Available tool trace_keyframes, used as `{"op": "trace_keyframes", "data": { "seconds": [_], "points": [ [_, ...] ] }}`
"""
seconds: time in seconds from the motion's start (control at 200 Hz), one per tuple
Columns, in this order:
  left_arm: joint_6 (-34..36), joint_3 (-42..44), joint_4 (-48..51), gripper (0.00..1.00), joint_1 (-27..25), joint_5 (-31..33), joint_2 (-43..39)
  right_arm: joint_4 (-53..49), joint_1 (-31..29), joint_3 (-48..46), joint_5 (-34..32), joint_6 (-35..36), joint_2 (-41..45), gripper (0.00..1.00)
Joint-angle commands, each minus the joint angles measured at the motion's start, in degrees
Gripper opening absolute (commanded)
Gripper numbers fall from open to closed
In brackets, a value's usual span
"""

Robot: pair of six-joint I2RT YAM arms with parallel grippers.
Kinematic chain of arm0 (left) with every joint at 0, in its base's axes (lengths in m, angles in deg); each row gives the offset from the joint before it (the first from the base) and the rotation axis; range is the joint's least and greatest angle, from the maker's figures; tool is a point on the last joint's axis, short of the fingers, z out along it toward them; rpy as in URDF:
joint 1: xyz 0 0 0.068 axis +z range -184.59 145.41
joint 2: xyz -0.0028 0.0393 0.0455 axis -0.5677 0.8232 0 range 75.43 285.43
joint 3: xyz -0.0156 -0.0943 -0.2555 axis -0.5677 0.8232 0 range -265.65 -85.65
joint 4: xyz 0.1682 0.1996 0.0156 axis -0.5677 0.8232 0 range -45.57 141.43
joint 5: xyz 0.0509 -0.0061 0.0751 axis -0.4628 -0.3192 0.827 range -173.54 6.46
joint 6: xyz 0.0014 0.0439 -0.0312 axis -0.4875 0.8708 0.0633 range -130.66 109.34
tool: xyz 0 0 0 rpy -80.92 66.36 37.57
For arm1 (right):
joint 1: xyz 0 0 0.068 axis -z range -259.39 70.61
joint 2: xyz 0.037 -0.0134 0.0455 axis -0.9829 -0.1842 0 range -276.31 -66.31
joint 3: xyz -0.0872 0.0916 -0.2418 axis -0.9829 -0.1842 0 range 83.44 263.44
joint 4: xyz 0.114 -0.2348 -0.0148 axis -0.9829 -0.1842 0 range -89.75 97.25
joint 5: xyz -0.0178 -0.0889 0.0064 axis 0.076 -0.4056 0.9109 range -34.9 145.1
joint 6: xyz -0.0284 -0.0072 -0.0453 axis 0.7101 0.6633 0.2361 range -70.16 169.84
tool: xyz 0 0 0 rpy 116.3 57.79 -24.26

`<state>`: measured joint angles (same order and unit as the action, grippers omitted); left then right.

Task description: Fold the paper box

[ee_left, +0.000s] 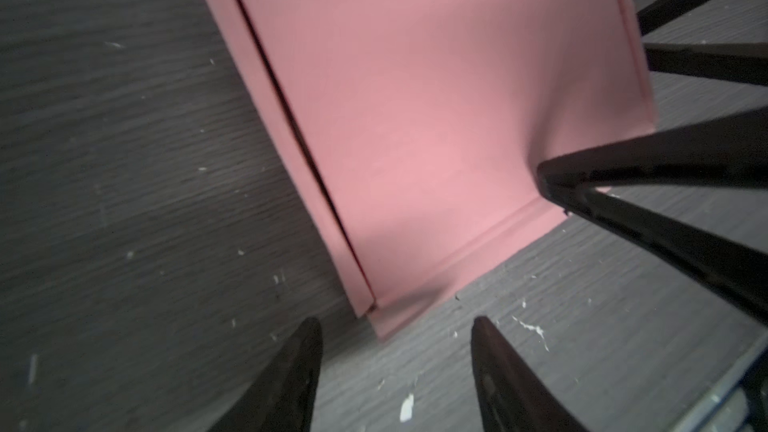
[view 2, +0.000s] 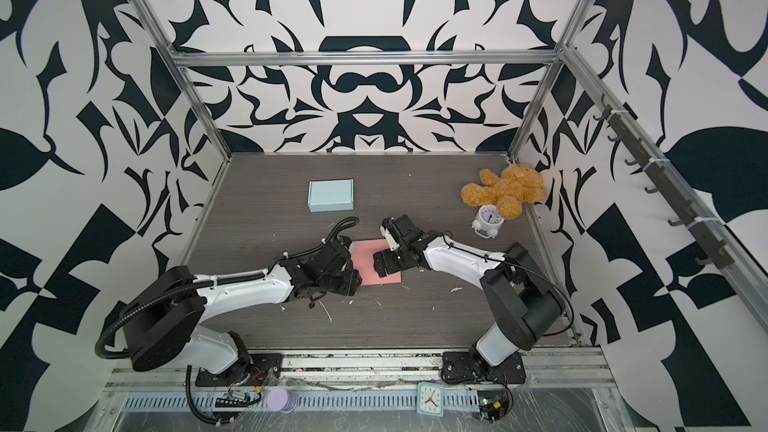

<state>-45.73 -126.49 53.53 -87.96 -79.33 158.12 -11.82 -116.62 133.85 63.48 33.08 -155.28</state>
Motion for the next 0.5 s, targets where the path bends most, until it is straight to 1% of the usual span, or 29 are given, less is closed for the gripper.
{"op": "trace_keyframes", "data": {
  "seconds": [0.0,0.09,0.205,0.26,0.315,0.395,0.495],
  "points": [
    [0.64,0.28,5.63,0.63,0.08,-2.66,-3.55,-4.96,-0.21,2.77,-2.94,1.84,3.93,0.95],
    [2.69,-1.87,8.27,0.64,0.25,-2.98,-4.71,-6.09,-0.21,2.94,-4.43,2.37,6.17,0.97],
    [5.48,-6.95,10.45,0.65,1.78,-4.2,-3.48,-8.88,-0.09,3.96,-5.7,2.29,8.09,0.97],
    [6.97,-9.68,10.36,0.65,3.66,-6.29,-1.99,-9.85,-0.26,3.62,-5.94,1.39,9.62,0.95],
    [8.33,-12.78,10.33,0.65,6.29,-9.55,0.22,-9.67,-0.42,2.64,-4.62,0.57,11.67,0.92],
    [10.12,-18.46,10.75,0.65,10.54,-14.88,4.83,-9.88,-1.36,1.0,-4.19,-0.46,14.4,0.85],
    [12.98,-26.68,12.76,0.65,14.31,-18.95,11.51,-7.68,-3.25,-2.36,-2.25,-2.91,17.55,0.68]
  ]
}}
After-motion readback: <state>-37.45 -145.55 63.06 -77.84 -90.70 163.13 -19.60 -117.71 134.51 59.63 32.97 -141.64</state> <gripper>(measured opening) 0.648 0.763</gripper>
